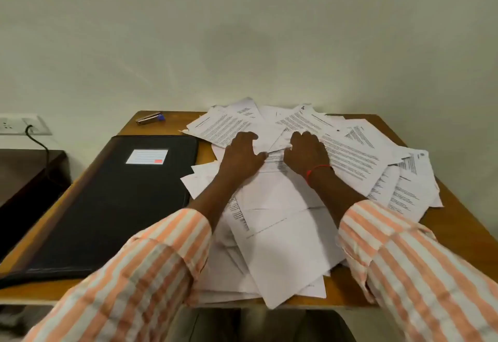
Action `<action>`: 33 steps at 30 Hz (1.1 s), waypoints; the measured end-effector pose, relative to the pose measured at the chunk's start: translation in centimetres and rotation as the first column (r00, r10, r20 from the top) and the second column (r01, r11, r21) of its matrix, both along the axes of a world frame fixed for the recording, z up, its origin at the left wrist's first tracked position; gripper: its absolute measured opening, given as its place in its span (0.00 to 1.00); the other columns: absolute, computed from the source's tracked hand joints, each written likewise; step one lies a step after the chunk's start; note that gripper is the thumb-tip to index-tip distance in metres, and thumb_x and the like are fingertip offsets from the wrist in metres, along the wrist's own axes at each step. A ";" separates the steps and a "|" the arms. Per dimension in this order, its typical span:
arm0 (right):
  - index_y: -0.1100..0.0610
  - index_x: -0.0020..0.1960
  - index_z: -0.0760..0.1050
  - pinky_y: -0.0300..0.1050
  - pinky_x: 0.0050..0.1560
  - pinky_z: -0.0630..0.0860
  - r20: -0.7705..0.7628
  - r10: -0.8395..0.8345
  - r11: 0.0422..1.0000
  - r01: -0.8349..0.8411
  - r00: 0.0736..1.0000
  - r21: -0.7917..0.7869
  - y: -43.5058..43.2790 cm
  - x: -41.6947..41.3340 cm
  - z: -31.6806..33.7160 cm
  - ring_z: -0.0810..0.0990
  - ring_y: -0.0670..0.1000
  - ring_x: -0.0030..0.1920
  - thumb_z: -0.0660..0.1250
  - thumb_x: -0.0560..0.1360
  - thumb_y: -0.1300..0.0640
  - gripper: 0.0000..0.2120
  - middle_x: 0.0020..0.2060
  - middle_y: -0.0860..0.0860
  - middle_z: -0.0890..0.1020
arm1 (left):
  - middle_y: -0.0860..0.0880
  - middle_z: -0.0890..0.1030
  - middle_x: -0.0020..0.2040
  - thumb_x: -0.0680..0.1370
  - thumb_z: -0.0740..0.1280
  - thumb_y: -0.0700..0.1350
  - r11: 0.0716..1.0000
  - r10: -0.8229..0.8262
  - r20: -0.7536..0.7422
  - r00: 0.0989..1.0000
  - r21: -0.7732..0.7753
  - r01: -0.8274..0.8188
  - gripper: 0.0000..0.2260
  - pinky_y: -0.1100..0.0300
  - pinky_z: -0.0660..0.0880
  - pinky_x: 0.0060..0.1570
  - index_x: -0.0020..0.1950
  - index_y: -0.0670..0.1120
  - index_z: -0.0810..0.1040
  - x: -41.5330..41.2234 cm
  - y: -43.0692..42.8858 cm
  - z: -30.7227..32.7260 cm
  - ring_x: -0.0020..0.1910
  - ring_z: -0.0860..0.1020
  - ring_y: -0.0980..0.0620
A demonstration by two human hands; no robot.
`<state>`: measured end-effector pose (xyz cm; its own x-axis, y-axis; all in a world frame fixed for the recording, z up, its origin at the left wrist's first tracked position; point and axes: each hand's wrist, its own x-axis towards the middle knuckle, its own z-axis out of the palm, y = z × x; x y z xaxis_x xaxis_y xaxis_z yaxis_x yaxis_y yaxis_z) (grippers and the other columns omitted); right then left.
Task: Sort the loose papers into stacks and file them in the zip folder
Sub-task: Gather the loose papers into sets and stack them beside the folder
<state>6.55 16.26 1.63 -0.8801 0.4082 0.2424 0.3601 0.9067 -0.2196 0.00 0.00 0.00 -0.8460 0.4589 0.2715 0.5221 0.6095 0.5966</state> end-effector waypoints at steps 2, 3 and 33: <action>0.61 0.64 0.71 0.55 0.61 0.70 0.058 -0.087 0.993 0.092 0.994 -0.079 0.8 -0.3 -0.8 0.72 0.65 0.63 0.64 0.77 0.46 0.23 0.60 0.62 0.75 | 0.45 0.73 0.72 0.77 0.72 0.55 0.998 0.014 0.055 0.998 -0.054 -0.011 0.27 0.50 0.67 0.69 0.72 0.46 0.71 -0.1 0.4 -1.2 0.70 0.71 0.45; 0.60 0.65 0.71 0.55 0.62 0.69 0.087 -0.125 0.987 0.133 0.988 -0.090 1.3 -0.3 -1.4 0.71 0.65 0.64 0.65 0.76 0.41 0.27 0.62 0.63 0.74 | 0.46 0.73 0.72 0.77 0.72 0.57 0.996 0.027 0.066 0.997 -0.087 -0.022 0.28 0.51 0.66 0.68 0.73 0.46 0.71 -0.1 0.6 -2.1 0.70 0.72 0.45; 0.56 0.69 0.70 0.59 0.66 0.65 -0.125 -0.215 0.913 0.154 0.968 -0.379 5.0 0.4 -3.3 0.69 0.60 0.68 0.72 0.75 0.44 0.28 0.65 0.57 0.75 | 0.49 0.81 0.58 0.75 0.66 0.27 0.790 0.014 0.537 0.843 0.510 -0.338 0.20 0.46 0.84 0.51 0.55 0.51 0.80 -0.7 -0.9 -1.4 0.54 0.83 0.48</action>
